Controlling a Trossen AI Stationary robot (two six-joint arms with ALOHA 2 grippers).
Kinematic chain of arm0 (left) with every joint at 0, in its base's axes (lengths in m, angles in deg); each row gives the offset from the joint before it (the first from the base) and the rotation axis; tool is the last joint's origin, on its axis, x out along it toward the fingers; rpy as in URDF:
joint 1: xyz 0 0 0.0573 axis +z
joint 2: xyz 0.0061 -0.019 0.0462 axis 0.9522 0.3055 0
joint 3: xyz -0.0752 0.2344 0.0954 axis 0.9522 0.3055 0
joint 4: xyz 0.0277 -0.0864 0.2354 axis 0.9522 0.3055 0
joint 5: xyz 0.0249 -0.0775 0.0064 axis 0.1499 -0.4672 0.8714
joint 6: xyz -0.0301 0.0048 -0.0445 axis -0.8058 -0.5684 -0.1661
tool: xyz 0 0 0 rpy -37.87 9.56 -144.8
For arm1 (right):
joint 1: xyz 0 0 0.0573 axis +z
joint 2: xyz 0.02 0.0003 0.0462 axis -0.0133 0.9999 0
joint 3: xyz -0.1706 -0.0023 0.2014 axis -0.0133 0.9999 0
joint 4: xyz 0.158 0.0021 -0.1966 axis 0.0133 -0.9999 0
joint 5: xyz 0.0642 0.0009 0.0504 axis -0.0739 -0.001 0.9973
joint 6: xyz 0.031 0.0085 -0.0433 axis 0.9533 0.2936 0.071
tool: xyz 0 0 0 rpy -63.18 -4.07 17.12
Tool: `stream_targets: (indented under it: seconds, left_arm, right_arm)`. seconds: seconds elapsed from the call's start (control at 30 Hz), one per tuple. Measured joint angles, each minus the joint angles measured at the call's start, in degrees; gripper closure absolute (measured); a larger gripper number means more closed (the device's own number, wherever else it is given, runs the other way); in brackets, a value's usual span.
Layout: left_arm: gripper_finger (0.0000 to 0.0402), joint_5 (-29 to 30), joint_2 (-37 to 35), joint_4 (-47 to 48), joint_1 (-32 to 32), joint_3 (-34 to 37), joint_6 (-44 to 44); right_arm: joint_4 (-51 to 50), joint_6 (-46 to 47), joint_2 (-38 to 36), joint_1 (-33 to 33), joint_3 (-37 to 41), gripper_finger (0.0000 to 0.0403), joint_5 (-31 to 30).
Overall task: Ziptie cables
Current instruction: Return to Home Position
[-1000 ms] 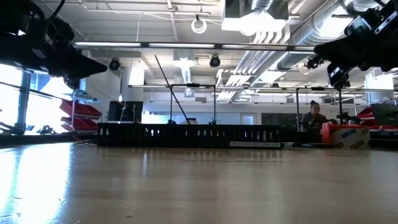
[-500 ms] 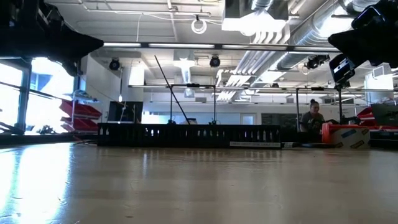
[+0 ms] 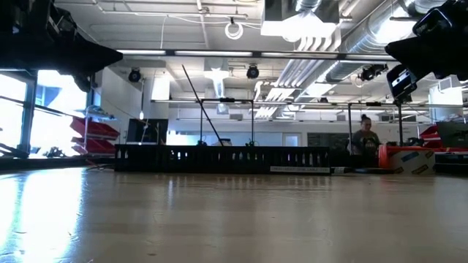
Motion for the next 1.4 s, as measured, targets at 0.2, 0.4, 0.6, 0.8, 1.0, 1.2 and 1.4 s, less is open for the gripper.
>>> stream_targets:
  seconds: [0.2, 0.4, 0.6, 0.8, 1.0, 1.2, 1.4]
  left_arm:
    - [0.0401, 0.0, 0.0, -0.1, 0.1, 0.0, 0.0]
    - [0.0401, 0.0, 0.0, -0.1, -0.1, 0.0, 0.0]
    - [0.0401, 0.0, 0.0, -0.2, -0.6, 0.0, 0.0]
    - [0.0402, 0.1, 0.0, -0.1, -0.6, 0.0, 0.0]
    - [0.0401, 0.1, 0.0, -0.1, -1.3, 0.0, 0.0]
    - [0.0402, 0.1, 0.2, 0.0, -1.3, 0.0, 0.0]
    - [0.0402, 0.2, 1.6, -0.8, -2.0, -0.1, 0.0]
  right_arm:
    - [-0.7, -19.5, 0.2, -0.1, 0.0, 0.0403, -5.2]
    - [-0.9, -23.9, 0.2, 0.0, 0.0, 0.0403, -5.2]
    - [-0.9, -24.0, 0.2, -0.1, 0.0, 0.0403, -5.3]
    - [-0.9, -23.9, 0.2, 0.0, 0.0, 0.0403, -5.3]
    - [-0.9, -23.7, 0.2, -0.1, 0.0, 0.0403, -5.3]
    - [-0.9, -23.6, 0.2, -0.1, 0.0, 0.0403, -5.3]
    - [-0.8, -23.7, 0.2, -0.1, 0.0, 0.0403, -5.3]
